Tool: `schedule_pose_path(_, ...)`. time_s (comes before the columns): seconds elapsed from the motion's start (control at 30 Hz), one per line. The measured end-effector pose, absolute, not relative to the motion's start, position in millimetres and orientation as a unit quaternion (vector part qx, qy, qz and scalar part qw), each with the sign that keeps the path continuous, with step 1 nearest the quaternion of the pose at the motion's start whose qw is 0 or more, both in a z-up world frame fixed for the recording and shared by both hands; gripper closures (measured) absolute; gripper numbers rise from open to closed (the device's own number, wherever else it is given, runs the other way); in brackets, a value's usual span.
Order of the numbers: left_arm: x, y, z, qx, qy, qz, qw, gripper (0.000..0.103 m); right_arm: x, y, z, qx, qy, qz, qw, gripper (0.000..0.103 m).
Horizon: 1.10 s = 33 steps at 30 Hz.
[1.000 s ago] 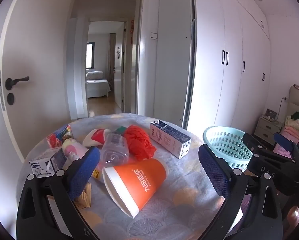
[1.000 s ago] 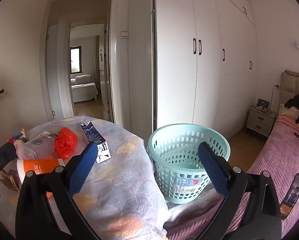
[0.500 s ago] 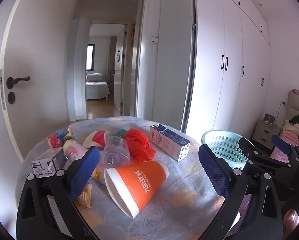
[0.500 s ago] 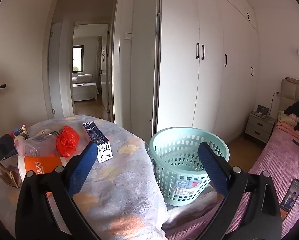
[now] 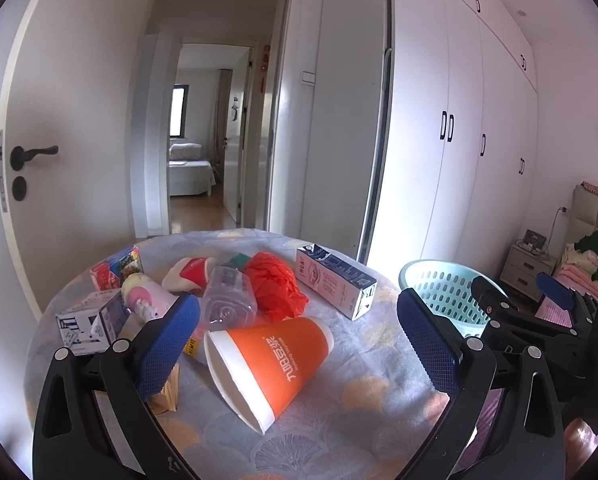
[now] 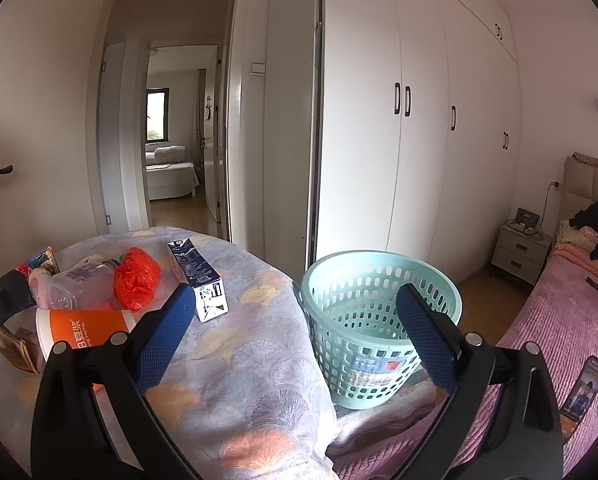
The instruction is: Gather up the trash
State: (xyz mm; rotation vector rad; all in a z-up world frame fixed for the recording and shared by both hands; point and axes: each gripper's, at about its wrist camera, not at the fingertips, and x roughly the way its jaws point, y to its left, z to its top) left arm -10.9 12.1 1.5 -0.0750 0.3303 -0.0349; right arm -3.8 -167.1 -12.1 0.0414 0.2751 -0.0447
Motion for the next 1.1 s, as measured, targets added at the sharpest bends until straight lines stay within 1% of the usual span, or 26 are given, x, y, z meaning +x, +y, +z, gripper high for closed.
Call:
schedule_pose_path(0.3,-12.1,11.5,0.6,-0.039,0.164,-0.022,0.985,0.007,-0.9,-168.8,-12.5,0.028,0.142,-0.021,0.989,0.007)
schedule_pose_path(1.1,-10.4,17.1,-8.4,-0.045,0.174,-0.032,0.983,0.007,-2.2,-157.8,-14.3,-0.001,0.137,-0.032,0.99,0.008)
